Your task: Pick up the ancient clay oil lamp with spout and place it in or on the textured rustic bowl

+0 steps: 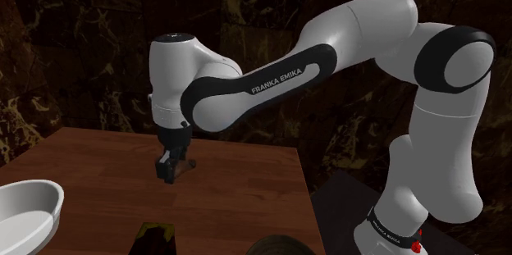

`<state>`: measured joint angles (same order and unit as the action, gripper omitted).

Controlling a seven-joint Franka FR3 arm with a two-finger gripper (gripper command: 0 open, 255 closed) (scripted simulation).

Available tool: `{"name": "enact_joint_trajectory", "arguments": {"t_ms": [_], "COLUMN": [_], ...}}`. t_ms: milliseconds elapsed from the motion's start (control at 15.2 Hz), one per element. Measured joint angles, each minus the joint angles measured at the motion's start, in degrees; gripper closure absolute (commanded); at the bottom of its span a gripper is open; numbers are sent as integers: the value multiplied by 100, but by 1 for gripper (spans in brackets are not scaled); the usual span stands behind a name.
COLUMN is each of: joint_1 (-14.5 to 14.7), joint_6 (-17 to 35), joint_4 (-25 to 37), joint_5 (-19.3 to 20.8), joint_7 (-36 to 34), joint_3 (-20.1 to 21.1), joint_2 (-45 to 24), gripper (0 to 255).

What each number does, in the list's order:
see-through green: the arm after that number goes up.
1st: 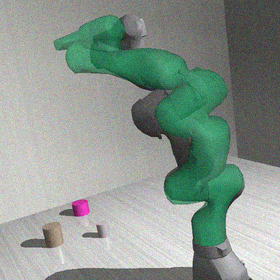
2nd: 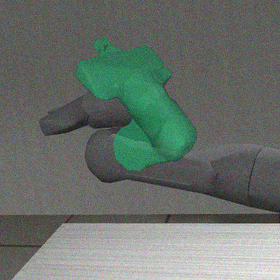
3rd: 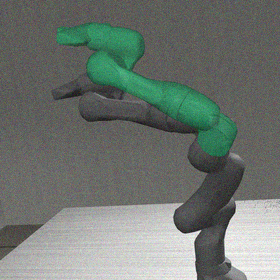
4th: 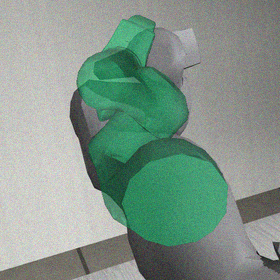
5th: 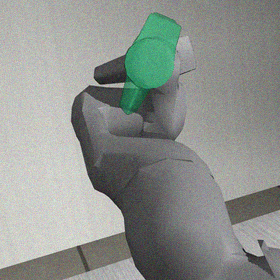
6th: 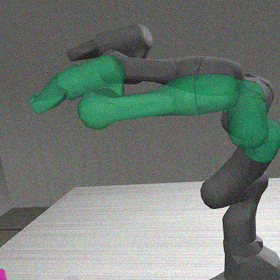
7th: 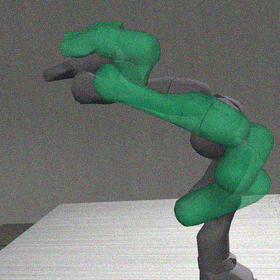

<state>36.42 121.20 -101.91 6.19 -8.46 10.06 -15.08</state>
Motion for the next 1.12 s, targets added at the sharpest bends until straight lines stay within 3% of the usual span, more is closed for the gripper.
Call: {"name": "enact_joint_trajectory", "arguments": {"t_ms": [462, 1122], "joint_1": [1, 362], "joint_6": [-391, 0], "joint_4": [165, -1848], "joint_5": [-59, -334], "joint_7": [27, -623], "joint_3": [23, 386], "joint_2": [229, 1849], "gripper": [255, 255]}}
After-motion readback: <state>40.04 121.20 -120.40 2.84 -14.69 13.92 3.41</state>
